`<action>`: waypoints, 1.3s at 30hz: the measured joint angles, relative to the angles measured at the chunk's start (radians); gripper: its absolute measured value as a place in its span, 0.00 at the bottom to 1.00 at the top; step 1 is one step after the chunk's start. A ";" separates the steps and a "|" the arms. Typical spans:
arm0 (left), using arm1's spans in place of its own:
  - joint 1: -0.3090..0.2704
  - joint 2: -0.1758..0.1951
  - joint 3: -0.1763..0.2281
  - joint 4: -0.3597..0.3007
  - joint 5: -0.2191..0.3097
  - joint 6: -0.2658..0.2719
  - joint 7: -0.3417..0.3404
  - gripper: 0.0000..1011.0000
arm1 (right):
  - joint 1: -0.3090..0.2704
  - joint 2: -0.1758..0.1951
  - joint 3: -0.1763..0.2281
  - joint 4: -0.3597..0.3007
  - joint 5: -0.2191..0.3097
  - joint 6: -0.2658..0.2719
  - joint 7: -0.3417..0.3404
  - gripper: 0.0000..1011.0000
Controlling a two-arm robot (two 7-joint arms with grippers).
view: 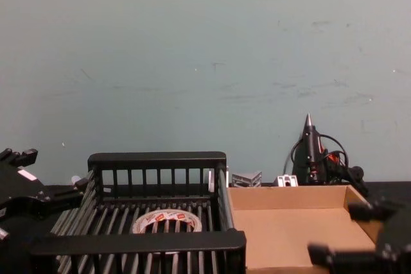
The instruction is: Pick up the white tape and place it into the black box , Pick up the silver tape and place it into the brown box.
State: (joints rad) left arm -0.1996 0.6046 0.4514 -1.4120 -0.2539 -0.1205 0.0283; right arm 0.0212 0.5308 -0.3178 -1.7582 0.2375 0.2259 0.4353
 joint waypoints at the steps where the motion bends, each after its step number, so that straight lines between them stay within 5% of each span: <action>1: 0.000 0.000 0.000 0.000 0.000 0.000 0.000 0.99 | -0.005 0.005 -0.002 -0.002 0.001 0.004 0.001 0.99; 15: 0.000 0.000 0.000 0.000 0.000 0.000 0.000 0.99 | -0.030 0.059 -0.065 -0.031 0.004 0.071 0.031 0.99; 24: 0.000 0.000 0.000 0.000 0.000 0.000 0.000 0.99 | 0.005 0.052 -0.110 -0.017 -0.004 0.141 0.036 0.99; 39: 0.000 0.000 0.000 0.000 0.000 0.000 0.000 0.99 | 0.029 0.051 -0.138 -0.002 -0.022 0.167 0.034 0.99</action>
State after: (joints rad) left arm -0.1995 0.6046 0.4514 -1.4120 -0.2539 -0.1205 0.0283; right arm 0.0504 0.5822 -0.4555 -1.7603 0.2157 0.3932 0.4688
